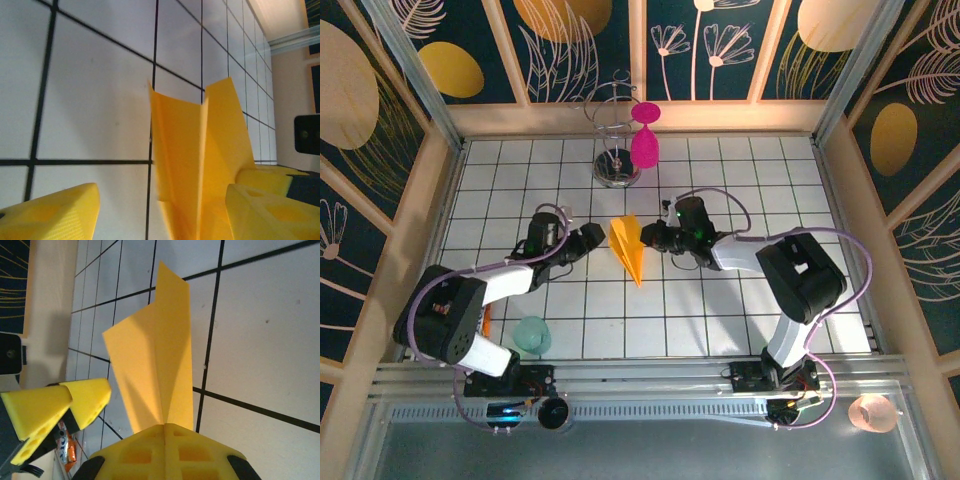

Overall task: Fold a paper plane with a square sheet of paper (pick it up from the middle)
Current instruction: Turn over a paper plane at the top-center of the table.

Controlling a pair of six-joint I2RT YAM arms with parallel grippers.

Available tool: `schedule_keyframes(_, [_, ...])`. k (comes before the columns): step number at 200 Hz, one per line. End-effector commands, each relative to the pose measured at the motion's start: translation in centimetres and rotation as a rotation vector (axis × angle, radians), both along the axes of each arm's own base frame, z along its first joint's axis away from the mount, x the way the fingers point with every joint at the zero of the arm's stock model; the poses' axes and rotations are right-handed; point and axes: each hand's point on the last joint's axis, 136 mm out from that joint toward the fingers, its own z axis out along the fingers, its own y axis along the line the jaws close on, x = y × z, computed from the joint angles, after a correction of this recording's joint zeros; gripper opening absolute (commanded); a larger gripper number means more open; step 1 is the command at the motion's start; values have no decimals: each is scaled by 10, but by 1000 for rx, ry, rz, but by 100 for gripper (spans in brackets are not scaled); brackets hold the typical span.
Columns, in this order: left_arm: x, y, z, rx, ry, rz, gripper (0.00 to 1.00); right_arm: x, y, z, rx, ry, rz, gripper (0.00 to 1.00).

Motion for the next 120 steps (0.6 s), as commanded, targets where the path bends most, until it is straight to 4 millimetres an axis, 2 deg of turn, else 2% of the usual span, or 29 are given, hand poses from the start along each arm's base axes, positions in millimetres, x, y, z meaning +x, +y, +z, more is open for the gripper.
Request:
schedule_keyframes(1, [-4,-21,0,-52,18,-38,67,-2,2,4,81,2,30,0])
schedule_keyframes(29, [-6,-35,-10,-49,57,-58,62,-4,-6,-8,71,27,17,0])
schedule_keyframes(83, [-5,-44,-22,-27,93,-72,49,-14,-14,-27,53,65,11,0])
schedule_keyframes(94, [-5,-47,-25,-27,101,-83,46,-14,-15,-28,53,66,9,0])
schedule_keyframes(99, [-4,-48,-26,-27,104,-86,44,-7,-23,-28,53,67,-19,0])
schedule_keyframes(120, [-3,-53,-27,-28,112,-95,37,-6,-26,-29,55,69,-22,0])
